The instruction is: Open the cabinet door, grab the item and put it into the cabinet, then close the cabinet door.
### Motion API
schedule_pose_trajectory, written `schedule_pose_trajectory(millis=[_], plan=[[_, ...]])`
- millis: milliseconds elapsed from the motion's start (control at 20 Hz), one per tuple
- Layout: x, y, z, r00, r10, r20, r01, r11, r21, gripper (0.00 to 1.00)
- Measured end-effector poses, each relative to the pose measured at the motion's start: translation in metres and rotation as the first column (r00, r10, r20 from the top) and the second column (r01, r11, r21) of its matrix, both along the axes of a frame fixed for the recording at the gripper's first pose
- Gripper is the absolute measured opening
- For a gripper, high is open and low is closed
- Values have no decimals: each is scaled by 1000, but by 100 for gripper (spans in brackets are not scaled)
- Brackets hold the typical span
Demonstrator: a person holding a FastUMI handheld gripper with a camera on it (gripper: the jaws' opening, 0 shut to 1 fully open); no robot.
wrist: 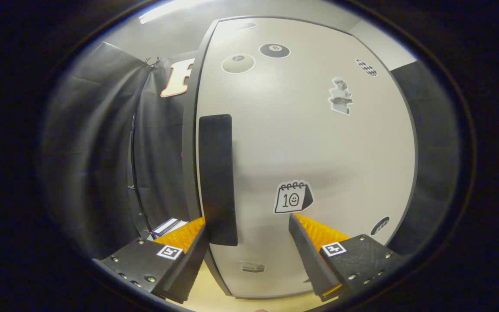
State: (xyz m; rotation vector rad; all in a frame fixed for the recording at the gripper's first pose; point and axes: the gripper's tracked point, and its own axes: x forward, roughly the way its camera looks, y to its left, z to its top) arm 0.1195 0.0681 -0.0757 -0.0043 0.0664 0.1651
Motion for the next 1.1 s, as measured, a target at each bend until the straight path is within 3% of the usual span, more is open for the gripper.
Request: schedule_pose_trajectory(millis=[350,800,1100], plan=[[-85,-22,2,1000,-12,-21,11,999,-32,100],[-207,-93,41,990,-136,35,137,990,-27,100],[-245,-117,38,981,-191,25,192,979,-62,100]])
